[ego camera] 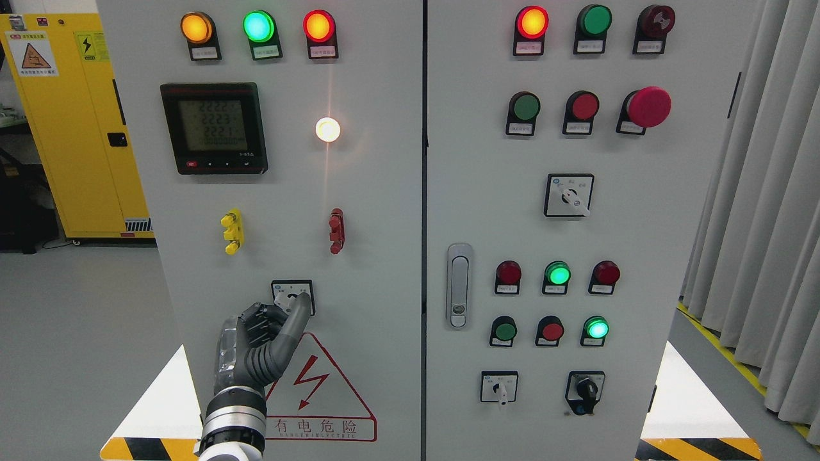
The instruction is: Turn on light switch 1
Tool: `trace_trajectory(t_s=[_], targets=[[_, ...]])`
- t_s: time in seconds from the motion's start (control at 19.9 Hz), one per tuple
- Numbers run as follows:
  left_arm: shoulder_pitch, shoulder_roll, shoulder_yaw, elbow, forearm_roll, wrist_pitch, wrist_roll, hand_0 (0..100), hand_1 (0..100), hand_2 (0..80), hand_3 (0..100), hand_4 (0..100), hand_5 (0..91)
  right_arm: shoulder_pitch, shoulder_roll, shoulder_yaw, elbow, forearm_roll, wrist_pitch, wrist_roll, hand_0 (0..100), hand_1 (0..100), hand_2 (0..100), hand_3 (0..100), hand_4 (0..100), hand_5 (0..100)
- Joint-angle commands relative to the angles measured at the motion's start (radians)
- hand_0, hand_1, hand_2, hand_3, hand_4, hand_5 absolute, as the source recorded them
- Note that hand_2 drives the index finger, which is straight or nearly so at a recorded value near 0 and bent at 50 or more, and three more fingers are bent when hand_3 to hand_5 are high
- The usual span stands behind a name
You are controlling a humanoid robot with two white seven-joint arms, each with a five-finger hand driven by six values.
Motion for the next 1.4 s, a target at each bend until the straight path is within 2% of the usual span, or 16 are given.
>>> trace_trajectory(t_s=[0.0, 0.15, 0.3, 0.9, 1.05, 1.35], targets=[[0.005, -0.001, -0.001, 0.000, 0.026, -0.001, -0.001, 11, 56, 58.9, 93, 91, 88.1, 0.000, 0.000, 0.000, 0.000, 0.000, -0.001, -0.001, 0, 50, 4, 0, 0, 0], [0.012, 0.000, -0.017, -0.008, 0.025, -0.006, 0.006, 10, 56, 59.1, 93, 91, 88.1, 0.000, 0.000, 0.000, 0.000, 0.000, -0.001, 0.001, 0, 50, 4, 0, 0, 0], [0.022, -0.001, -0.042, -0.013, 0.026, -0.015, 0.036, 10, 56, 59.2, 93, 91, 88.1, 0.000, 0.000, 0.000, 0.000, 0.000, -0.001, 0.001, 0, 50, 4, 0, 0, 0], [0.069, -0.009, -0.045, -0.071, 0.021, -0.020, 0.050, 9, 58, 60.4, 94, 91, 87.9, 0.000, 0.000, 0.000, 0.000, 0.000, -0.001, 0.001, 0, 50, 4, 0, 0, 0], [0.112, -0.007, -0.045, -0.099, 0.021, -0.035, 0.059, 9, 58, 60.9, 94, 91, 87.9, 0.000, 0.000, 0.000, 0.000, 0.000, -0.001, 0.001, 0, 50, 4, 0, 0, 0], [0.241, 0.002, -0.034, -0.134, 0.017, -0.147, 0.059, 9, 60, 62.6, 95, 92, 88.0, 0.000, 0.000, 0.000, 0.000, 0.000, -0.001, -0.001, 0, 50, 4, 0, 0, 0]])
